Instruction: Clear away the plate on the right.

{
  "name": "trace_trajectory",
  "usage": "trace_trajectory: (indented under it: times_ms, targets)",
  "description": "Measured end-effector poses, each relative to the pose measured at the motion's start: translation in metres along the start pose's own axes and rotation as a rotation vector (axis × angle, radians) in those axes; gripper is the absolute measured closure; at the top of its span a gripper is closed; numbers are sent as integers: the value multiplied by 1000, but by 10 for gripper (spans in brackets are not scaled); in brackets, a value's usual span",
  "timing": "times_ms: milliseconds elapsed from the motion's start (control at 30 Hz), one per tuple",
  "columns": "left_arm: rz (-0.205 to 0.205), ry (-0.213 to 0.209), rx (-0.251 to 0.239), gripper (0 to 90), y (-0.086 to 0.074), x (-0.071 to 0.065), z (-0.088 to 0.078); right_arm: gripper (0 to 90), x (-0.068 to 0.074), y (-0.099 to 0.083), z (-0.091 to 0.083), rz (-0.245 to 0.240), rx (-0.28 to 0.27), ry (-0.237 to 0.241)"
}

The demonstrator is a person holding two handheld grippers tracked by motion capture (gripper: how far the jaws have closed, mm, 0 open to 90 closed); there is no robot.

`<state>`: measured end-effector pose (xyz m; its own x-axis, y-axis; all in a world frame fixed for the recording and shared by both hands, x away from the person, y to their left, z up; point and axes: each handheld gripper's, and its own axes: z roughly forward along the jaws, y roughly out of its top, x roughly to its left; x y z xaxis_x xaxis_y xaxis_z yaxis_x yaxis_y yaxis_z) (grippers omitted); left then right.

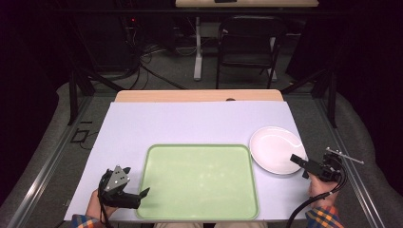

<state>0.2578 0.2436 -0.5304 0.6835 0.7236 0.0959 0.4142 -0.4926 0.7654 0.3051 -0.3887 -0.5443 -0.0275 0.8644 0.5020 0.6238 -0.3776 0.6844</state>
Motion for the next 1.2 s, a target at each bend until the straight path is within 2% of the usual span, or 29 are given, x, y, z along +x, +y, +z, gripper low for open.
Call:
trace_trajectory:
  times_ms: [300, 367, 400, 467, 500, 533, 567, 600, 833, 933, 1200]
  targets:
    - [-4, 1, 3, 30, 0, 0, 1, 162, -6, 1, 4, 67, 10, -34]
    - [-6, 5, 13, 35, 0, 1, 1, 222, -10, 0, 6, 117, 13, -49]
    - [-8, 7, 15, 35, 0, 1, 1, 222, -10, 0, 6, 117, 13, -49]
    - [-14, 11, 14, 41, 0, 1, 1, 278, -14, -1, 8, 158, 7, -62]
    - [-14, 11, 14, 41, 0, 1, 1, 278, -14, -1, 8, 158, 7, -62]
    - [-12, 11, 15, 41, 0, 1, 1, 307, -17, -1, 9, 186, 4, -58]
    - [-13, 11, 14, 41, 0, 1, 1, 307, -17, -1, 9, 186, 4, -58]
    - [-13, 11, 14, 41, 0, 1, 1, 341, -18, -1, 10, 207, 5, -56]
    - [-18, 17, 18, 43, 0, 1, 1, 417, -18, 0, 14, 228, 1, -55]
    - [-22, 19, 17, 44, -1, 1, 2, 495, -21, -2, 17, 265, -5, -65]
    - [-20, 23, 22, 46, -1, 2, 2, 529, -24, -3, 19, 322, -29, -50]
